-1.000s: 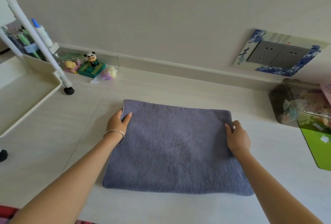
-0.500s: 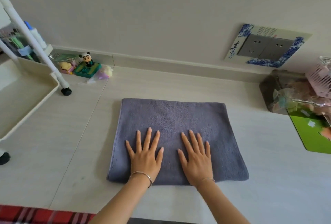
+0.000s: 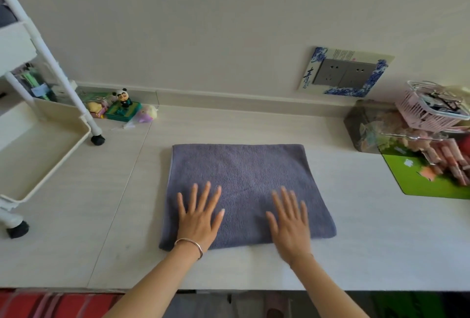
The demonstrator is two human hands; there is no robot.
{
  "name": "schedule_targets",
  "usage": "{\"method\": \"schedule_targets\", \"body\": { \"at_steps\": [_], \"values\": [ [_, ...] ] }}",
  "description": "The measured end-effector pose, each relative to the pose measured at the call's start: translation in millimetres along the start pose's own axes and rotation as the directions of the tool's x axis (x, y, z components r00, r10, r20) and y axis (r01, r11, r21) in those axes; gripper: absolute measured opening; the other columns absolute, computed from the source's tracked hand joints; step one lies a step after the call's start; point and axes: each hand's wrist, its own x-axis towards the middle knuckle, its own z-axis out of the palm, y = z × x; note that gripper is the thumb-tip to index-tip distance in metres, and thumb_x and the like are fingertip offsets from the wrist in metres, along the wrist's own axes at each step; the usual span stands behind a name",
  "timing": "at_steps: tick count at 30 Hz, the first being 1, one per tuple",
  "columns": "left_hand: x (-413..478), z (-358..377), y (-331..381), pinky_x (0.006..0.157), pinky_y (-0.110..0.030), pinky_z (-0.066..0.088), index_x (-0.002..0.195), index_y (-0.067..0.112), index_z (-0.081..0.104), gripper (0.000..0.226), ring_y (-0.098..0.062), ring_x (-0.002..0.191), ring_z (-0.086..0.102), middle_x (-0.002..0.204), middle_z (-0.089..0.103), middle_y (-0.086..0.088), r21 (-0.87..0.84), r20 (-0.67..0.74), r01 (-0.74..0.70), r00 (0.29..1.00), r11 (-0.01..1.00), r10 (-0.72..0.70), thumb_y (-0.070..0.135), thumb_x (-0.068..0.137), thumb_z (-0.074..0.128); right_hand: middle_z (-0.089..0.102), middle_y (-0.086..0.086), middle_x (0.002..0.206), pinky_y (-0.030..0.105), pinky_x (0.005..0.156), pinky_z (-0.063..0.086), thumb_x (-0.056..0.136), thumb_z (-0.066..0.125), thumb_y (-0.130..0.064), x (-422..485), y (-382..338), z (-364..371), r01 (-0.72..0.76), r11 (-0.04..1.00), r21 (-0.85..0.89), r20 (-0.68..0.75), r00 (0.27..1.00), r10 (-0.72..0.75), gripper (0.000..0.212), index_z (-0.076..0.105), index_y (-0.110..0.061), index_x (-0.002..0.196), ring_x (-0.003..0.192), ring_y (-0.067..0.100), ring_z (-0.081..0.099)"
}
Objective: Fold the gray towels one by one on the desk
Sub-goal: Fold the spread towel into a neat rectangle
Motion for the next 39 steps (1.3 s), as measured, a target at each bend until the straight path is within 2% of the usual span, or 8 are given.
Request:
{"method": "schedule_targets", "body": {
  "at_steps": [7,15,18,23,28,33,35,39],
  "values": [
    [-6,9,-7,0.101,-0.069,0.022,0.139,0.034,0.038,0.063,-0.034,0.133,0.029,0.144,0.046,-0.002,0.061,0.047,-0.028,0.999,0.998,0.025,0.063,0.094,0.005,0.035,-0.001,0.151,0.038,0.115,0.004,0.099,0.013,-0.052,-14,1,20,0.035,0.997,-0.063,0.049,0.998,-0.032,0.053,0.027,-0.035,0.147,0.139,0.022,0.022],
    [-4,5,-31,0.099,-0.072,0.021,0.145,0.033,0.033,0.094,-0.043,0.140,0.022,0.154,0.029,0.002,0.050,-0.013,0.127,0.992,0.991,-0.127,0.080,0.076,-0.010,-0.013,-0.008,0.158,0.031,0.114,-0.017,0.073,-0.027,-0.067,-26,66,1,-0.238,0.971,-0.020,0.073,0.968,0.239,0.077,-0.017,-0.035,0.142,0.141,0.007,-0.019],
    [-4,2,-29,0.105,-0.067,0.017,0.149,0.033,0.020,0.108,-0.044,0.143,0.008,0.158,0.013,0.004,-0.015,0.019,0.145,0.989,0.989,-0.145,0.083,0.063,-0.024,0.011,0.000,0.158,0.032,0.116,-0.010,0.090,-0.015,-0.060,-27,25,-4,-0.142,0.989,0.031,-0.026,0.989,0.143,0.072,0.013,-0.027,0.148,0.145,0.011,-0.003],
    [3,2,-29,0.077,-0.069,0.046,0.126,0.022,0.061,0.081,-0.055,0.113,0.050,0.133,0.057,-0.008,-0.008,0.021,0.147,0.989,0.989,-0.146,0.068,0.091,0.005,0.028,-0.011,0.151,0.031,0.114,-0.001,0.099,0.004,-0.052,-34,-63,5,0.189,0.973,0.133,0.149,0.967,-0.208,0.054,0.031,-0.038,0.144,0.141,0.008,0.021],
    [1,-18,-26,0.103,-0.059,0.026,0.136,0.034,0.049,0.085,-0.042,0.128,0.040,0.146,0.043,0.001,0.034,0.041,0.127,0.991,0.991,-0.128,0.069,0.076,0.000,0.036,-0.008,0.150,0.040,0.111,0.010,0.100,0.013,-0.054,-43,-54,27,0.172,0.985,0.013,0.260,0.951,-0.169,0.049,0.021,-0.042,0.147,0.138,0.016,0.026],
    [-4,-29,-21,0.068,-0.032,0.035,0.081,0.025,0.074,0.048,-0.023,0.066,0.056,0.074,0.062,0.003,0.143,-0.023,-0.145,0.988,0.979,0.150,0.052,0.081,0.034,-0.004,-0.006,0.158,0.038,0.113,-0.018,0.076,-0.029,-0.069,-21,-14,13,0.102,0.991,-0.092,0.274,0.959,-0.074,0.065,-0.014,-0.054,0.138,0.146,0.024,-0.009],
    [-10,-28,-15,0.067,-0.028,0.028,0.079,0.031,0.072,0.044,-0.015,0.072,0.050,0.073,0.059,0.008,0.095,-0.006,-0.313,0.949,0.945,0.315,0.053,0.084,0.035,-0.025,-0.012,0.153,0.041,0.111,-0.021,0.056,-0.040,-0.073,-9,7,2,0.009,0.997,-0.079,0.267,0.964,0.012,0.085,-0.017,-0.056,0.136,0.144,0.020,-0.021],
    [-23,-17,-15,0.096,-0.031,0.029,0.104,0.041,0.067,0.057,-0.014,0.114,0.046,0.119,0.062,0.008,0.131,0.135,-0.556,0.830,0.821,0.541,0.065,0.092,0.017,-0.015,-0.013,0.156,0.038,0.117,-0.011,0.081,-0.011,-0.071,-12,17,-20,-0.091,0.996,0.015,0.253,0.964,0.084,0.071,0.002,-0.046,0.146,0.146,0.015,-0.013]
  ]
}}
